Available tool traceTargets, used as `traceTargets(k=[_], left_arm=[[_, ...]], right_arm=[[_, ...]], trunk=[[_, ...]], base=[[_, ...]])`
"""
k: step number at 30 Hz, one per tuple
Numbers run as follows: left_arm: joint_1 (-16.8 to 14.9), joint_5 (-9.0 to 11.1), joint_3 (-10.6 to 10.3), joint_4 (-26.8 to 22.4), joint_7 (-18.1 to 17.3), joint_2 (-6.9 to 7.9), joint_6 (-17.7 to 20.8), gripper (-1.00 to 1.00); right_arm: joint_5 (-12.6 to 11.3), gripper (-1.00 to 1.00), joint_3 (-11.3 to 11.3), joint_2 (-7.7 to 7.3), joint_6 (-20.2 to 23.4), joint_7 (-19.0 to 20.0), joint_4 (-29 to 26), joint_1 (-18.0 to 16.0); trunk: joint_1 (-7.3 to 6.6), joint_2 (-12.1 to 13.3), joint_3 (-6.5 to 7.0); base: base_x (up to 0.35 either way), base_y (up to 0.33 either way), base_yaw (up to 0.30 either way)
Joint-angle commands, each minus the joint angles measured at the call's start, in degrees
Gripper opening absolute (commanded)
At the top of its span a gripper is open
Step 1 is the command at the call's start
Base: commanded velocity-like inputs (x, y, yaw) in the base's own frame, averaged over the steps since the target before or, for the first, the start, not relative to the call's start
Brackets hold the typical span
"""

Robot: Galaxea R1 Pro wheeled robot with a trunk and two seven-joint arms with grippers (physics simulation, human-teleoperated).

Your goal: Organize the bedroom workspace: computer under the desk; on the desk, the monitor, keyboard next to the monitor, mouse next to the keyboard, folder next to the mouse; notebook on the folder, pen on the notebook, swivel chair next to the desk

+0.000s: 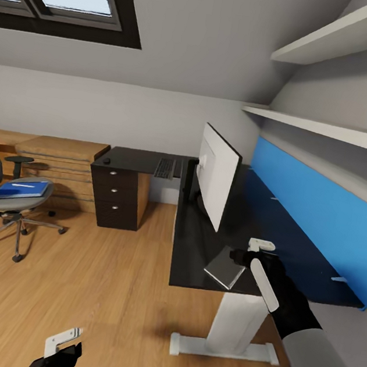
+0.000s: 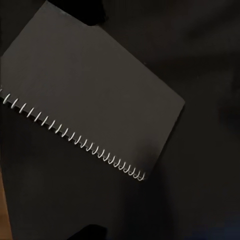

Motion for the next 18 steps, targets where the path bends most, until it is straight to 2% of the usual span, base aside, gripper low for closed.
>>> traceTargets(k=[1, 10, 15, 18], left_arm=[[-0.04, 0.26, -0.31, -0.11, 0.50, 0.08, 0.17, 1.00], [-0.04, 0.30, -0.34, -0.03, 0.52, 0.08, 0.17, 1.00], [-0.04, 0.30, -0.52, 0.03, 0.53, 0.08, 0.22, 1.00], [-0.04, 0.28, -1.60, 0.06, 0.53, 0.08, 0.24, 1.00]], right_arm=[[-0.62, 1.00, 0.20, -0.10, 0.10, -0.55, -0.08, -0.02], [-0.47, 1.00, 0.35, -0.87, 0.05, 0.98, -0.06, 0.32], [-0.36, 1.00, 0.39, -2.27, -1.56, 3.74, 0.06, 0.73], [-0.25, 1.00, 0.40, -3.08, -3.98, 5.40, 0.95, 0.85]], trunk=[[0.00, -0.04, -0.13], [0.00, -0.04, -0.69], [0.00, -0.04, -0.78], [0.00, -0.04, -0.80]], base=[[0.000, 0.000, 0.188], [0.000, 0.000, 0.173], [0.000, 0.000, 0.051], [0.014, 0.000, 0.016]])
